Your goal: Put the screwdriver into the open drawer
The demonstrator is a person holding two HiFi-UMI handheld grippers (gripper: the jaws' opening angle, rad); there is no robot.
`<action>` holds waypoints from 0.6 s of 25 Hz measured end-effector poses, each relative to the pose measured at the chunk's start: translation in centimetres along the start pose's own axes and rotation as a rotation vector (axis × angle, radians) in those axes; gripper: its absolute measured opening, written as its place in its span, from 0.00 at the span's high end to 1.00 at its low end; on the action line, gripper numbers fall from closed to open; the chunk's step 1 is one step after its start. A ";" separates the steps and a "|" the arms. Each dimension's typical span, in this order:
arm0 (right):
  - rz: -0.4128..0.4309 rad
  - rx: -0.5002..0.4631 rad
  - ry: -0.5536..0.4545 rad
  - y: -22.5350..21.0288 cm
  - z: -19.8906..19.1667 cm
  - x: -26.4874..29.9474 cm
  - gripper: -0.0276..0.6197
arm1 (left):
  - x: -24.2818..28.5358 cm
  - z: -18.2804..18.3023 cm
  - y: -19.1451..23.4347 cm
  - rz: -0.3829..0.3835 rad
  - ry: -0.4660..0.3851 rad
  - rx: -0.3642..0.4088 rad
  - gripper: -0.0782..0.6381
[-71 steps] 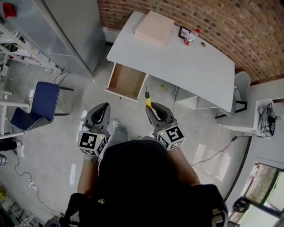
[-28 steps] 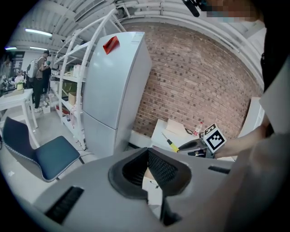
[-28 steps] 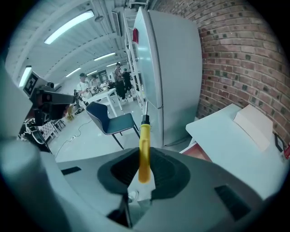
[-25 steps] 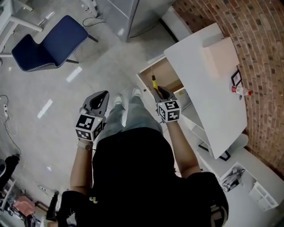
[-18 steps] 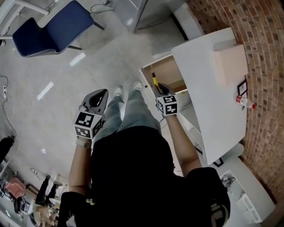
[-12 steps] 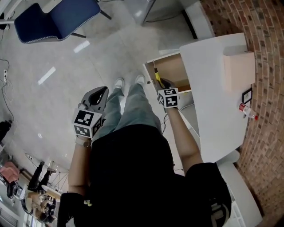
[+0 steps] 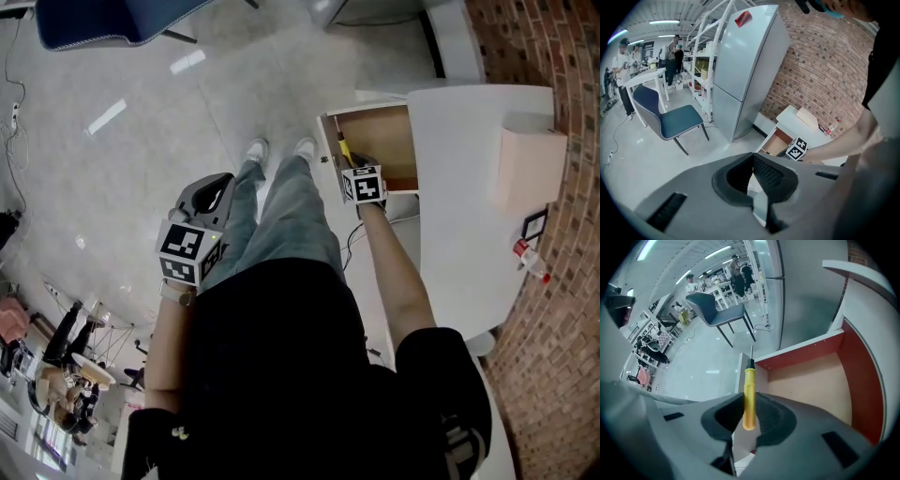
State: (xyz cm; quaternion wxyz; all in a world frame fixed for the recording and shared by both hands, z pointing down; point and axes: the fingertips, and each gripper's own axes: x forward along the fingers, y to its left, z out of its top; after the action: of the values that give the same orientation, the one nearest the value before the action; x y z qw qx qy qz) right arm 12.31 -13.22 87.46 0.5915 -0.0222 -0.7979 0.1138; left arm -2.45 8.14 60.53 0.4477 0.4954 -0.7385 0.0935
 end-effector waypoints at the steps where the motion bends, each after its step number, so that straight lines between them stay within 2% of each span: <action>1: -0.001 -0.003 0.013 -0.3 -0.4 0.6 0.83 | 0.1 -0.4 0.0 0.003 0.009 0.000 0.88; 7: 0.006 -0.025 0.075 -1.2 -2.1 3.5 0.83 | 0.4 -2.2 0.5 0.034 0.047 -0.024 0.89; 15: 0.027 0.009 0.129 -2.8 -3.8 6.9 0.83 | 1.3 -3.6 0.5 0.054 0.083 -0.043 0.89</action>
State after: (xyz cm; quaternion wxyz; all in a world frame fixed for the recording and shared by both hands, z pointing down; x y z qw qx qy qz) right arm 14.13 -14.17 95.62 0.6402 -0.0374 -0.7572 0.1239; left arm -0.97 9.65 63.75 0.4858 0.4614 -0.7342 0.1103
